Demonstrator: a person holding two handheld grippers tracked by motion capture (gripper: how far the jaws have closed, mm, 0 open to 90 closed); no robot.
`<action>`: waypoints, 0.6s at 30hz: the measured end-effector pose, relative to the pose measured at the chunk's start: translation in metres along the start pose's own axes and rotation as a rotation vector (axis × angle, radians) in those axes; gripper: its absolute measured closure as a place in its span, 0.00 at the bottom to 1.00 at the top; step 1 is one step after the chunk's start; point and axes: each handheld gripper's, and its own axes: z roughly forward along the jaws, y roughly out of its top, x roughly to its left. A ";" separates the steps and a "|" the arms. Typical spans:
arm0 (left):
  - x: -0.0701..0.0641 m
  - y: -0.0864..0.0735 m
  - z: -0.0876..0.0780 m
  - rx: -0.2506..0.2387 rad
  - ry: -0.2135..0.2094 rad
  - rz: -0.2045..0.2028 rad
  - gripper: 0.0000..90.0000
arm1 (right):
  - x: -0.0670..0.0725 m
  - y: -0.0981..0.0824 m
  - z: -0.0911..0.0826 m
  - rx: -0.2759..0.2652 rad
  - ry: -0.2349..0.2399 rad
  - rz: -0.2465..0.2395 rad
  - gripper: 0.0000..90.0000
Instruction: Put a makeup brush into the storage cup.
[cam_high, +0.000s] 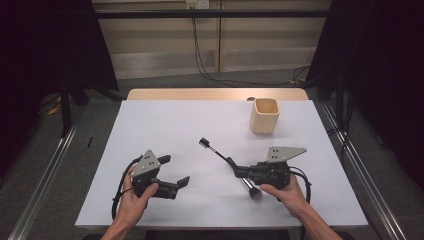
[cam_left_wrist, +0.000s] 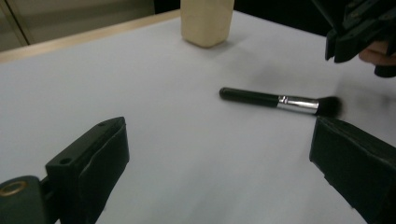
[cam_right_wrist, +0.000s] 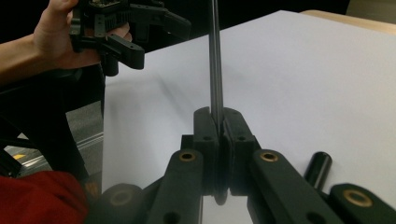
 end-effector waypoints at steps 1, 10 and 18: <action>-0.001 0.000 0.000 -0.003 -0.003 0.000 0.06 | 0.001 0.001 0.000 -0.004 -0.001 -0.004 0.96; -0.010 0.005 0.011 -0.072 -0.067 -0.032 0.07 | 0.005 0.003 0.002 -0.022 0.002 -0.011 0.96; -0.019 0.021 0.020 -0.110 -0.141 0.006 0.05 | 0.010 0.007 0.003 -0.053 0.001 -0.035 0.96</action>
